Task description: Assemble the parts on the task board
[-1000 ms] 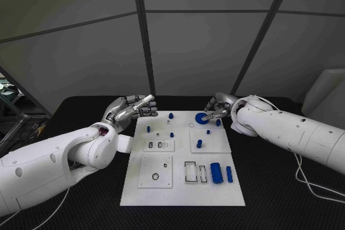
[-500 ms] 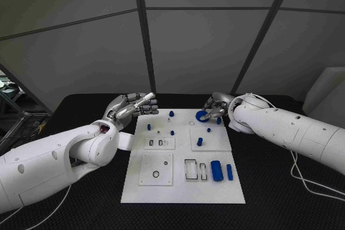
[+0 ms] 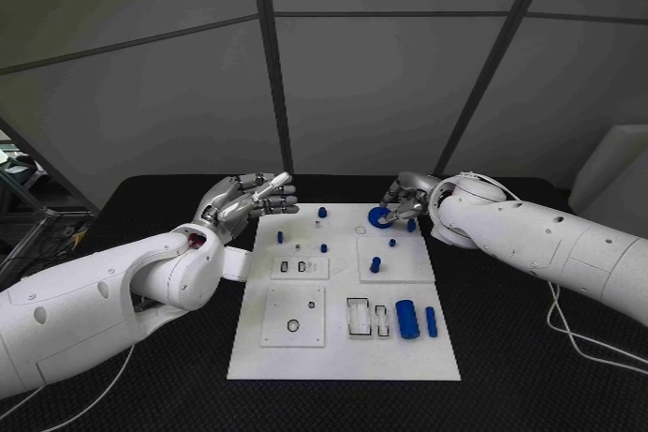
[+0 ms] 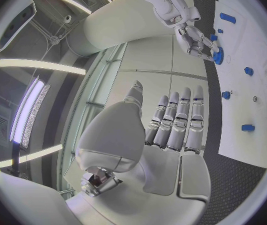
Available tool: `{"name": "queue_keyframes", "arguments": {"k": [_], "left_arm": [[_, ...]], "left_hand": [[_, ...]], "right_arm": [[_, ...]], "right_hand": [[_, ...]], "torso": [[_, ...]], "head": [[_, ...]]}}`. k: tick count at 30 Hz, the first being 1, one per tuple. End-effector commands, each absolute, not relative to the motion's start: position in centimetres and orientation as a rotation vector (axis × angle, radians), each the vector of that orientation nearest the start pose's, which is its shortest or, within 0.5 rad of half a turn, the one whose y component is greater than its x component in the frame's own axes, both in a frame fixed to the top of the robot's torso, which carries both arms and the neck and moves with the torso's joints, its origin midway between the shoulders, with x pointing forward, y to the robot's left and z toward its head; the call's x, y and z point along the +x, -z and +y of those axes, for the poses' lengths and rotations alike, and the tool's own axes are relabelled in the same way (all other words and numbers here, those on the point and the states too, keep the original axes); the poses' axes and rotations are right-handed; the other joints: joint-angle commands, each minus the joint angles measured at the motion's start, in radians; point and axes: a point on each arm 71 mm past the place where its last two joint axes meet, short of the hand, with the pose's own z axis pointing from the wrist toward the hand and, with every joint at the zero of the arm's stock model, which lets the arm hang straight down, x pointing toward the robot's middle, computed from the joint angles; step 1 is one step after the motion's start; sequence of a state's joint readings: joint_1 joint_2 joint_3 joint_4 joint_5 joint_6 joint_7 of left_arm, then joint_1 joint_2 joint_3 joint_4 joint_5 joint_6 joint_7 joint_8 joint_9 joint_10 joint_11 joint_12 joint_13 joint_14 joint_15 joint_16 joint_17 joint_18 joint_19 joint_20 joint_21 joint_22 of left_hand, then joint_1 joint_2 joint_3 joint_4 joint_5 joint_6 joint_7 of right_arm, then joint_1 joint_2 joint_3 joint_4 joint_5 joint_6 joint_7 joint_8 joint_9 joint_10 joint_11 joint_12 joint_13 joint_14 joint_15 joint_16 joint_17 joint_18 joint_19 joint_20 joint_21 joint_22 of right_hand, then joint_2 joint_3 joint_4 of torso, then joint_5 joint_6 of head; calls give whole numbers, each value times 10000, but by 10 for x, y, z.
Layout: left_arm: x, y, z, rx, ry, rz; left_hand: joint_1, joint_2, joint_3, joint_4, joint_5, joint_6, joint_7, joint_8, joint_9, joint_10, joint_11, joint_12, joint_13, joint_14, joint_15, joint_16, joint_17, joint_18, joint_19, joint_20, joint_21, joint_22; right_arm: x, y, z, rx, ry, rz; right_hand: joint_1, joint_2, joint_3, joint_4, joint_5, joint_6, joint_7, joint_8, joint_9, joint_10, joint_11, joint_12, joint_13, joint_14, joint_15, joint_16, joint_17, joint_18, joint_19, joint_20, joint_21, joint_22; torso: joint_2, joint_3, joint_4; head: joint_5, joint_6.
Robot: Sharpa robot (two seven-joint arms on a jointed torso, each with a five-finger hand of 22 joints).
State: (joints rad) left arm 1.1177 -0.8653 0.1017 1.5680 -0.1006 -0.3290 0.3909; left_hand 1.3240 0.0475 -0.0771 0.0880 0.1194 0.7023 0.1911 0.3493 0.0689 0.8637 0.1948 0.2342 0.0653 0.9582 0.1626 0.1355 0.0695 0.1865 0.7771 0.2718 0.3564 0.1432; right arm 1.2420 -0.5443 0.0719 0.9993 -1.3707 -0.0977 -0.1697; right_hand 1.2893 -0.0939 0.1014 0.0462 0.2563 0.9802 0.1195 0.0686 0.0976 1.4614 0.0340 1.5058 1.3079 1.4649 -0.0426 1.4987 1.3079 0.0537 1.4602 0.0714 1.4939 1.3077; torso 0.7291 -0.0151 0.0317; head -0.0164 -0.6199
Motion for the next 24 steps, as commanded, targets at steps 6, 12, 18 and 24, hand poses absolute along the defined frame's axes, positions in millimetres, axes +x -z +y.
{"name": "queue_keyframes", "arguments": {"k": [6,12,18,24], "left_arm": [[485,159,209,-10393,16001,13495],[485,159,209,-10409,15995,13534],[485,159,209,-10424,15992,13576],[485,159,209,-10437,15986,13609]], "left_hand": [[35,63,1,-69,-64,72,412,-50,-16,46,-5,-60,-12,-53,15,-43,-9,-51,70,-33,45,-11],[41,69,-1,-80,-66,73,411,-55,-17,46,-8,-69,-13,-59,13,-53,-11,-49,80,-34,50,-12],[41,69,-3,-85,-72,72,409,-58,-18,44,-10,-75,-13,-62,13,-59,-12,-49,84,-34,52,-13],[41,69,-3,-85,-72,72,409,-58,-18,44,-10,-75,-13,-62,13,-59,-12,-49,84,-34,52,-13]], "right_arm": [[587,174,-206,-20,-4099,18141],[587,174,-205,-146,-3961,18122],[587,175,-204,-263,-3843,18226],[588,174,-202,-319,-3912,18020]], "right_hand": [[182,46,57,-166,123,125,-19,11,26,692,9,82,1933,684,36,61,750,-199,274,13,87,959],[191,49,65,-186,138,122,-17,4,24,688,9,76,1927,685,36,65,760,-205,290,13,101,991],[191,48,66,-192,141,123,-17,3,24,684,9,71,1921,686,36,66,762,-212,306,13,115,1025],[221,232,200,-312,205,566,-98,155,117,759,-50,178,2054,687,-6,78,791,-223,333,-14,143,1093]], "torso": [[0,10,5],[8,14,-9],[3,18,5],[0,22,-13]], "head": [[11,-40],[20,-38],[2,-47],[13,-34]]}}
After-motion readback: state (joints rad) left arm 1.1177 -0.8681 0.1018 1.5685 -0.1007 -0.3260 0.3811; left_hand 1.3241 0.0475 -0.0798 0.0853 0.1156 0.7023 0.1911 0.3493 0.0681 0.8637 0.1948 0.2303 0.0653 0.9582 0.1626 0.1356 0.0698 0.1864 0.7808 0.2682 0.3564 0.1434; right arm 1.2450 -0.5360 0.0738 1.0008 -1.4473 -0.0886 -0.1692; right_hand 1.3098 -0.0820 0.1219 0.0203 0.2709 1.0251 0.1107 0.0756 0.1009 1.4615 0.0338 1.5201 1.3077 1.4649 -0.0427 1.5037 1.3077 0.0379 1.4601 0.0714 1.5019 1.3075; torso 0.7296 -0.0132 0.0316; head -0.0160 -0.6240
